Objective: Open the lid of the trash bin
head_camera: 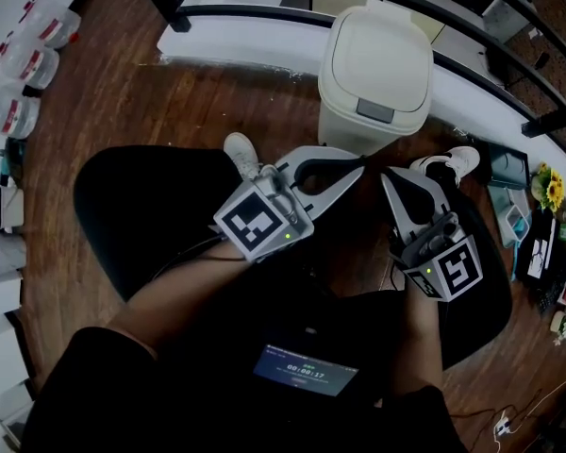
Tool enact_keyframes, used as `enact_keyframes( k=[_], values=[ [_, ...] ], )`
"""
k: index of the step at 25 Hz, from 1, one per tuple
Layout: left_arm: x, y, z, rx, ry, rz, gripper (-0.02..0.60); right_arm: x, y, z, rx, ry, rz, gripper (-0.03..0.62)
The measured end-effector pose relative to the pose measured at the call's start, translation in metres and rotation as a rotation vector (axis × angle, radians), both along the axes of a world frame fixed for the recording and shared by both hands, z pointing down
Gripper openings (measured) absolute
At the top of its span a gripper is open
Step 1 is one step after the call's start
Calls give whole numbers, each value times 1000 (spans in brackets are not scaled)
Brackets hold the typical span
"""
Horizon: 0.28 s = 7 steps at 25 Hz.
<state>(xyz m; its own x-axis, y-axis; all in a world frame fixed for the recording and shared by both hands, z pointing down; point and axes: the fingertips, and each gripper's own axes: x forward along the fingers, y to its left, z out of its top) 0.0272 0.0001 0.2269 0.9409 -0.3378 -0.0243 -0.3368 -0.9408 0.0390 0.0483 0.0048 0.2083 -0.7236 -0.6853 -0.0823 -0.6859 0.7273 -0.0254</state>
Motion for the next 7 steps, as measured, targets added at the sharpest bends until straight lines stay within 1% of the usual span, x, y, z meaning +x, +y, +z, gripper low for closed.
enact_keyframes(
  k=[7],
  values=[
    [4,12,2,17,-14,14,32,-4,8,1,2,10,-12,29]
  ],
)
